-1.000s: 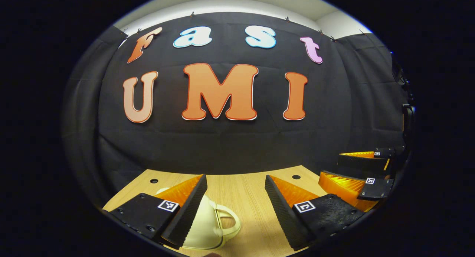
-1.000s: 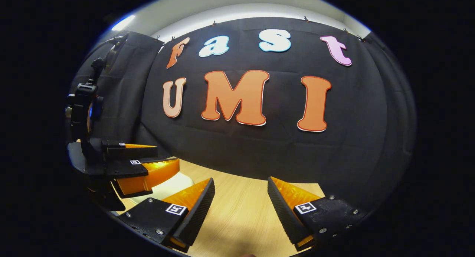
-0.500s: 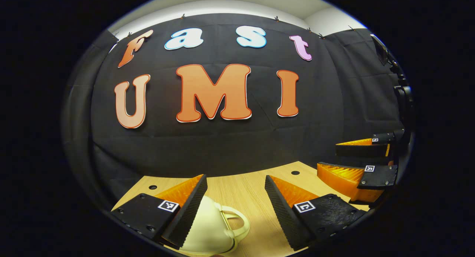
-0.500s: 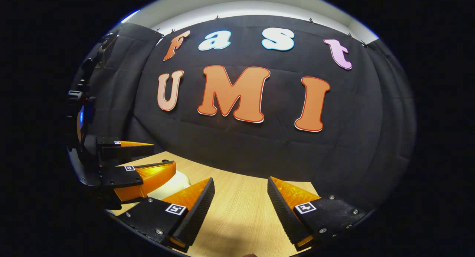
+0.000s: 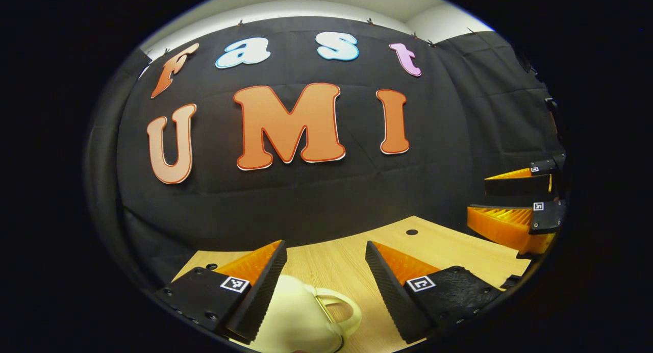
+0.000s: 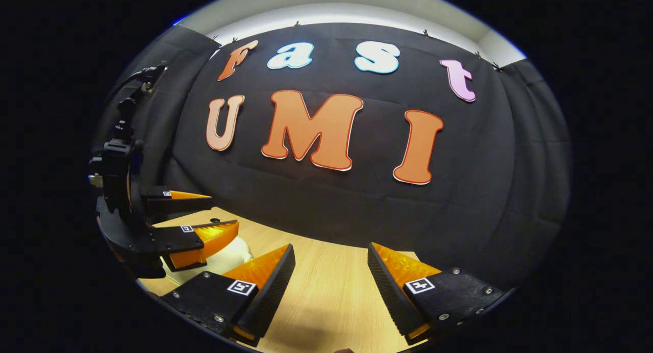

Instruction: First open the suitcase, pack the skin care products into it, and then close the suitcase.

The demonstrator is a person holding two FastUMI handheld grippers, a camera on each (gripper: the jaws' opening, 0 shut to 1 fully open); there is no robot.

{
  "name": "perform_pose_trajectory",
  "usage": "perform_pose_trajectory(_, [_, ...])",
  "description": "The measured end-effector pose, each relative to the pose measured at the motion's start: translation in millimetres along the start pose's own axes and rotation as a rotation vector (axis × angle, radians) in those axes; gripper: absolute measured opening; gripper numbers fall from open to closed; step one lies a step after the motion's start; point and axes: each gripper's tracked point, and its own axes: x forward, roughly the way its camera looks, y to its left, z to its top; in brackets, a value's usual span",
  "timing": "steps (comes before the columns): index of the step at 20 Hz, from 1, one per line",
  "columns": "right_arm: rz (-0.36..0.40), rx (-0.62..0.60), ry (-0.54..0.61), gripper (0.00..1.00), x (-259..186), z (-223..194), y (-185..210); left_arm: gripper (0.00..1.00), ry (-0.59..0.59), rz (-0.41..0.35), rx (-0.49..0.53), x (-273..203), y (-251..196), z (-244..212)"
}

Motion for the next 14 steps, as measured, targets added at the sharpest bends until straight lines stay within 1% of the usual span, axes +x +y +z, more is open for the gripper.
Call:
perform_pose_trajectory(1, [0.001, 0.003, 0.003, 0.91, 0, -3, -1, 0.96, 0.007, 0.004, 0.001, 2, 0, -2])
perform_pose_trajectory(4, [0.053, 0.011, 0.004, 0.91, -1, -10, -3, 0.96, 0.018, 0.035, 0.009, 2, -2, -4])
perform_pose_trajectory(8, [0.109, 0.025, -0.041, 0.91, -2, -6, -14, 0.95, 0.031, 0.069, -0.026, -4, -20, -4])
perform_pose_trajectory(10, [0.132, 0.037, -0.046, 0.91, -1, -8, -19, 0.95, 0.042, 0.090, -0.044, -5, -28, -2])
perform_pose_trajectory(12, [0.154, 0.050, -0.050, 0.92, -1, -9, -21, 0.95, 0.038, 0.095, -0.063, -9, -36, 4])
perform_pose_trajectory(14, [0.168, 0.059, -0.056, 0.92, -2, -9, -24, 0.96, 0.033, 0.114, -0.050, -12, -38, 9])
